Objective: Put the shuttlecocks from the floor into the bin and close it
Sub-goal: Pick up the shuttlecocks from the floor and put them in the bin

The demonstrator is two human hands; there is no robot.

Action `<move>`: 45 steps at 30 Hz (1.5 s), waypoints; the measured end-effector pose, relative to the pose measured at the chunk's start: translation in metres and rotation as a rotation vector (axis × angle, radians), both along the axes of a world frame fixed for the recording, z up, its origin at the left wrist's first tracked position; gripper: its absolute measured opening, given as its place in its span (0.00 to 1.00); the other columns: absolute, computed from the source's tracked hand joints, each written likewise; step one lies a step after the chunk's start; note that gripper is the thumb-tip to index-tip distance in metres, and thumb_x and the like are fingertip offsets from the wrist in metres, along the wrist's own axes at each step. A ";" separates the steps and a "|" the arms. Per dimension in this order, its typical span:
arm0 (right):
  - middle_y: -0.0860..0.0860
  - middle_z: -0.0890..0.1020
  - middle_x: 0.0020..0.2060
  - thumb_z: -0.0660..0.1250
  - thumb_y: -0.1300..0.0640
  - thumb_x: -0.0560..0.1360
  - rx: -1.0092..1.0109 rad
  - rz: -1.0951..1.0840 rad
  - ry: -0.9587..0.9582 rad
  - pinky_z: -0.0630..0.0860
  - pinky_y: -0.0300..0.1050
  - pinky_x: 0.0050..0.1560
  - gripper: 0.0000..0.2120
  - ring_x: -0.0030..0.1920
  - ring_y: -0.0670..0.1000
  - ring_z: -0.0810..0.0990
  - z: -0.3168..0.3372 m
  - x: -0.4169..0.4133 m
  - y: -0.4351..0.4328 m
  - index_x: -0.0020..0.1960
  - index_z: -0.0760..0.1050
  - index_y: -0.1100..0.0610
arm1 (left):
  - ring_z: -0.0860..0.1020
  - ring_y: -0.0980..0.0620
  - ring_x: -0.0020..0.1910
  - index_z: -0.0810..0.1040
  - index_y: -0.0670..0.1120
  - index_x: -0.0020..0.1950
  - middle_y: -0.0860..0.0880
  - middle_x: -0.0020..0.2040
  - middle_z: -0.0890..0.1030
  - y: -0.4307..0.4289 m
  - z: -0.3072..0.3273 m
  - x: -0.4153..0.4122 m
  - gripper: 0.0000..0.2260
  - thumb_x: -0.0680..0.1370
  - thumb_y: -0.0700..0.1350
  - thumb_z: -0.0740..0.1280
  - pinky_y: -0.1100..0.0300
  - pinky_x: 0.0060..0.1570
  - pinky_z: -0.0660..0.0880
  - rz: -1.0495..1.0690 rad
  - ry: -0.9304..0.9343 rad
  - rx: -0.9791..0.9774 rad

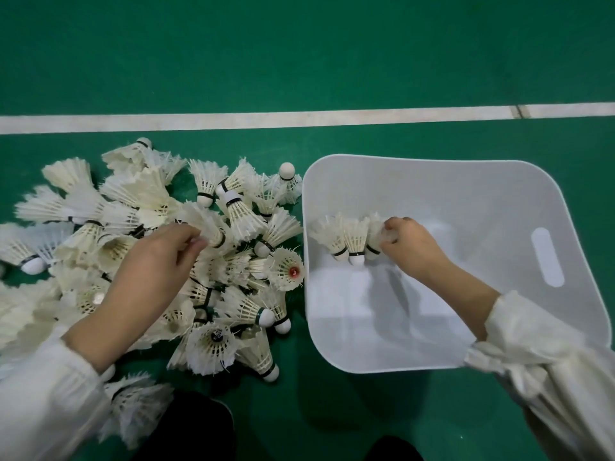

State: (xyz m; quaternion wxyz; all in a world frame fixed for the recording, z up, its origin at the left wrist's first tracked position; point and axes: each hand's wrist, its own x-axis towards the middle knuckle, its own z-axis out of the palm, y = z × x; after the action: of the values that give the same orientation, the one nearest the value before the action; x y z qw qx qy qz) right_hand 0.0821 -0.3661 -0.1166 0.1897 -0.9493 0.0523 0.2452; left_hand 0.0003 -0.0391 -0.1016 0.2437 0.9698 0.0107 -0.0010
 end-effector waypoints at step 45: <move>0.50 0.71 0.37 0.57 0.66 0.76 0.120 0.241 -0.202 0.66 0.47 0.38 0.08 0.39 0.53 0.70 0.010 -0.098 0.181 0.42 0.63 0.55 | 0.75 0.50 0.47 0.78 0.44 0.50 0.49 0.46 0.80 0.015 -0.038 -0.005 0.06 0.78 0.43 0.63 0.56 0.42 0.74 -0.122 -0.027 0.014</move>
State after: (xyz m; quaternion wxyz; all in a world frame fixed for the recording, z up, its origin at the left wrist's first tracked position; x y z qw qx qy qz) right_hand -0.0163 -0.1854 -0.1064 0.2194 -0.9555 -0.0959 0.1724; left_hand -0.0044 -0.0240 -0.1396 0.2363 0.9703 -0.0518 -0.0030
